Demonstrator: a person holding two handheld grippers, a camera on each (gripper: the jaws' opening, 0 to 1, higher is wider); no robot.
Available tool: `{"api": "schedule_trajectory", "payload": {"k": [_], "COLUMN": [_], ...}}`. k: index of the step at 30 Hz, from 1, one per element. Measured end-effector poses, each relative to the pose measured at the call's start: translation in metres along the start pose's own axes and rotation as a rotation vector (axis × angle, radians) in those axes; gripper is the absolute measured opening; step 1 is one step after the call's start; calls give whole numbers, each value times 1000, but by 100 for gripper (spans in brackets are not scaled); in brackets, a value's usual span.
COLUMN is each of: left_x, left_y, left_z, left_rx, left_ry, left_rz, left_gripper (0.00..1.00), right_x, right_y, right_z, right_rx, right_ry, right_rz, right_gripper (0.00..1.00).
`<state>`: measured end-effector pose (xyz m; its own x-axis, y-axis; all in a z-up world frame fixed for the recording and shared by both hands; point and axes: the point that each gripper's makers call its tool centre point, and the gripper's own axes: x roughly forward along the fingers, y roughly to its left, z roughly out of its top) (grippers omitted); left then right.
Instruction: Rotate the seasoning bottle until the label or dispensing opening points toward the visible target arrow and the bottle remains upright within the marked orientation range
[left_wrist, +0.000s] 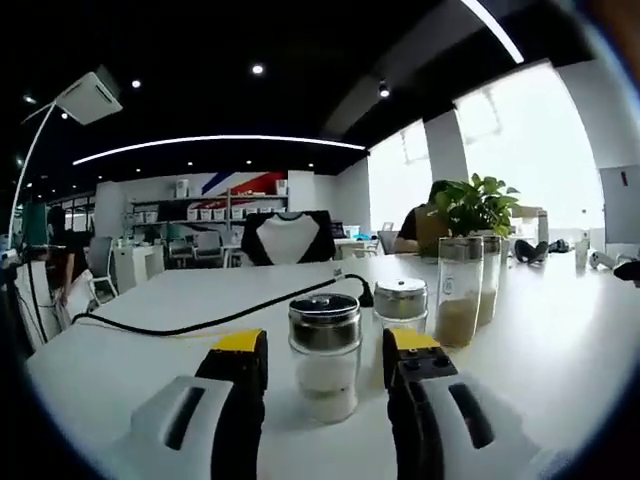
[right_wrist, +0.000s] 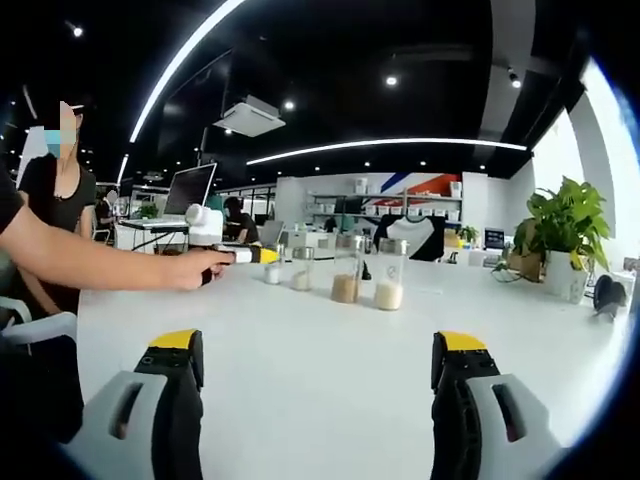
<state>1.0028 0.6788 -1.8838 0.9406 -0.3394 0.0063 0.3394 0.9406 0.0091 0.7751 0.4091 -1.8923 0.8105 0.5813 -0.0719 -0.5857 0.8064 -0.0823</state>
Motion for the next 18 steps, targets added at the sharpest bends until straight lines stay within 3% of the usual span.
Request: {"api": "schedule_trajectory", "payload": {"k": [6,18], "left_x": [6,15], "left_y": [0,-2], "left_z": [0,-6], "left_rx": [29,13], "left_ry": [10,26], "left_rz": [-1,-10], "left_gripper": [41,35], "right_x": [0,0], "right_y": [-3,-9], "right_z": [-4,-10], "right_rx": [15,31], "right_ry": [9,22], "right_rz": [-8,-22], "right_gripper": [99,99]}}
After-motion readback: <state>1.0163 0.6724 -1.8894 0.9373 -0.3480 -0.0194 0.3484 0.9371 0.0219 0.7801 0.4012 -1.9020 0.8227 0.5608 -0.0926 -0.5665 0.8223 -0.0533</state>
